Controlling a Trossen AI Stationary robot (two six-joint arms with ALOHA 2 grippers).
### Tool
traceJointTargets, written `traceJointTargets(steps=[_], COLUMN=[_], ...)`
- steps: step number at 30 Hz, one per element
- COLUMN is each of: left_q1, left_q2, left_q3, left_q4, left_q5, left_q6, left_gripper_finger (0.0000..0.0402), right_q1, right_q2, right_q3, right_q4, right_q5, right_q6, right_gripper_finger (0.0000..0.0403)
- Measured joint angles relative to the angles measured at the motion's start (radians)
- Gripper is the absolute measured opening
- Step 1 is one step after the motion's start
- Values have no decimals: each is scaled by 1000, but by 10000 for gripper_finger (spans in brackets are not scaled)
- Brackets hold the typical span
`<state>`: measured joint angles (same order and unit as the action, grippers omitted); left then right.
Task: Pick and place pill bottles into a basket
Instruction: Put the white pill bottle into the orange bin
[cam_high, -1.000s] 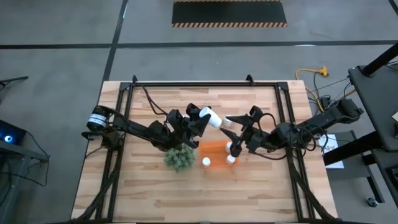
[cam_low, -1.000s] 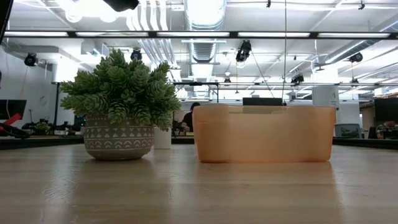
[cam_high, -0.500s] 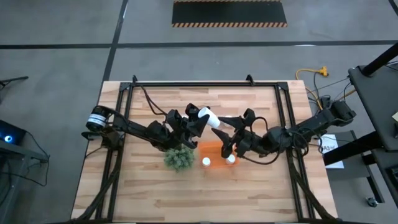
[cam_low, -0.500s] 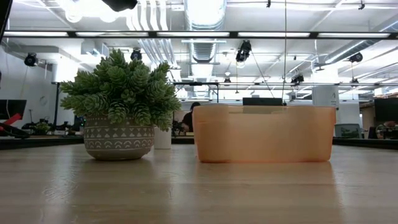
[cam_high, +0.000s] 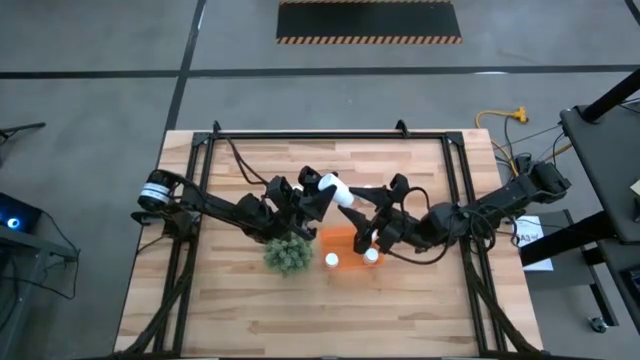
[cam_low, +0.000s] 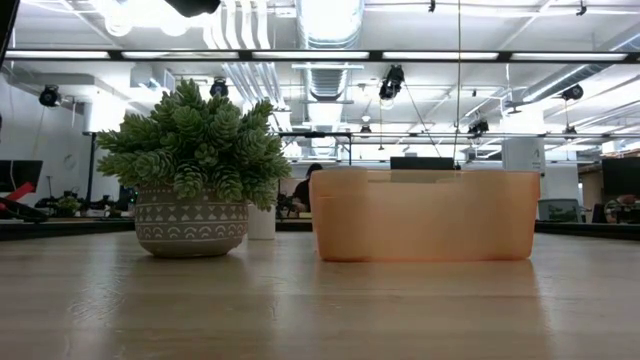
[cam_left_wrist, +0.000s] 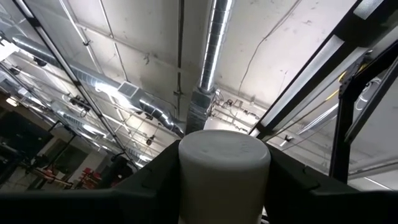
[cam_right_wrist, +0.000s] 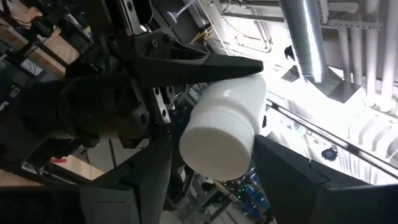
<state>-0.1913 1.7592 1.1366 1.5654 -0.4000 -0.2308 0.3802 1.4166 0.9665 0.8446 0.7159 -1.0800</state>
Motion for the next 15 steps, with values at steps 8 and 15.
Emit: traceJointTargets(steps=[8, 15], left_q1=[1, 1], left_q2=[0, 0], left_q3=[0, 0], left_q4=[-2, -1], left_q5=[0, -1], left_q6=[0, 0], left_gripper_finger=[151, 151], right_q1=[-3, -12], right_q2=[0, 0], right_q3=[0, 8], right_q4=[1, 4], right_q5=[25, 25], right_q6=[2, 17], right_gripper_finger=[209, 186])
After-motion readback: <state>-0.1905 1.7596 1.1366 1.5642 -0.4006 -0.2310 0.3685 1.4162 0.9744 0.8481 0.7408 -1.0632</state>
